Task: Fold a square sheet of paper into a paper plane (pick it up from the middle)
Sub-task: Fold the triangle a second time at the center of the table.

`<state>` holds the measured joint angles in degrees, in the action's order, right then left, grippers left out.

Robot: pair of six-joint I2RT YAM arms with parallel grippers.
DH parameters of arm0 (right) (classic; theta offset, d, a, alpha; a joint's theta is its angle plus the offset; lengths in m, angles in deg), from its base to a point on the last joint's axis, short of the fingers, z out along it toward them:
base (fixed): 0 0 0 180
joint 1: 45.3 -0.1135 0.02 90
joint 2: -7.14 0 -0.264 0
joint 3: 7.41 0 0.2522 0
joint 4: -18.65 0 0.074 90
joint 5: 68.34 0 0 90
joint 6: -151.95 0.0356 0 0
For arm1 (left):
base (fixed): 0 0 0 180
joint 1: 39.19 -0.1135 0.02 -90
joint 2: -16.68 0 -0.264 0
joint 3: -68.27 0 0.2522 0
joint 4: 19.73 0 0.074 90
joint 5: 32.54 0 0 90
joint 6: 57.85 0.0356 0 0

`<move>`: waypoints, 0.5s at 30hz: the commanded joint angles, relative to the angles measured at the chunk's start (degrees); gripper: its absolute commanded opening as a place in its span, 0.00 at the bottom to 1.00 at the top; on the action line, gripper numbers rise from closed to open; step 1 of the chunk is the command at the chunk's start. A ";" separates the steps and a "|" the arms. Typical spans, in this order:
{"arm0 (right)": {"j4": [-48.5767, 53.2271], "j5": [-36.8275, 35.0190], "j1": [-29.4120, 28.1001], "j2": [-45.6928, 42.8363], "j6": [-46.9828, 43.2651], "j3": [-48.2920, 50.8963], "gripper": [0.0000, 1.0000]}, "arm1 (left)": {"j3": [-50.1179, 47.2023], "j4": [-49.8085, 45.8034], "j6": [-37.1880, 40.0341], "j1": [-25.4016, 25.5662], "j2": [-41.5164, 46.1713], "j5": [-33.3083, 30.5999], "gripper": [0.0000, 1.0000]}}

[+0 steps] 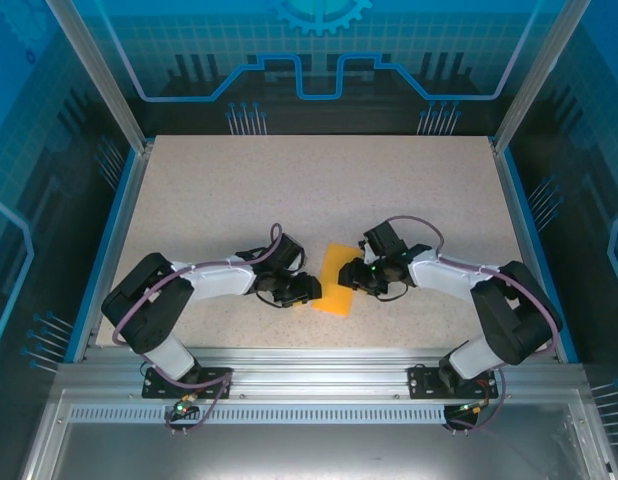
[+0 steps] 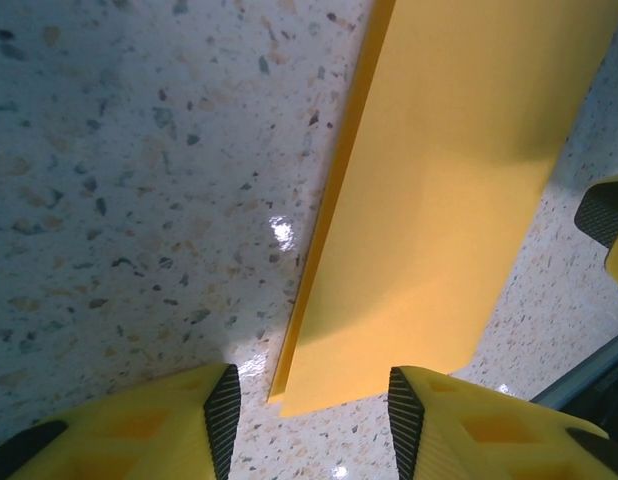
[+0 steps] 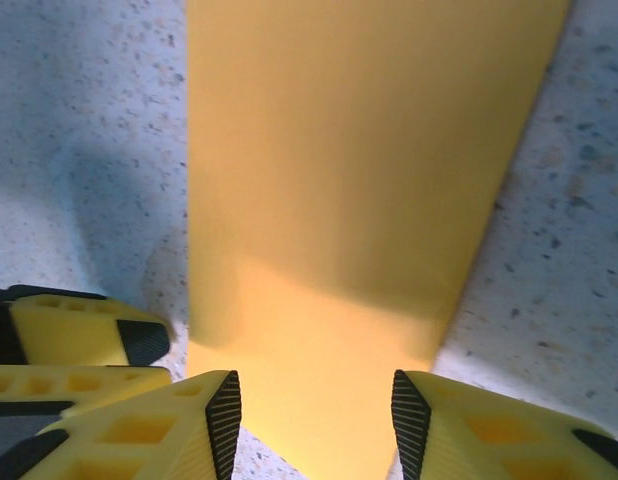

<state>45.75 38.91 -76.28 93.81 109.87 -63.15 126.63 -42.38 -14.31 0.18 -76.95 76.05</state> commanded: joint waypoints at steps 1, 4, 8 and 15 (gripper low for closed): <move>-2.61 2.41 0.71 0.45 0.65 0.45 0.45 | 1.37 0.91 0.14 0.70 -0.92 2.15 0.47; -3.40 2.59 0.67 2.00 0.69 0.11 0.44 | 1.14 0.80 0.05 0.82 -0.94 1.96 0.47; -2.84 1.80 0.76 3.73 0.05 -0.35 0.44 | 1.12 0.90 -0.04 1.02 -1.19 2.14 0.47; -2.66 1.36 0.91 4.34 -0.11 -0.21 0.44 | 0.66 1.96 -0.34 1.32 -1.21 2.88 0.47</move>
<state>43.28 40.12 -76.26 97.48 109.98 -63.15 126.63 -41.31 -14.35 1.06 -77.69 76.91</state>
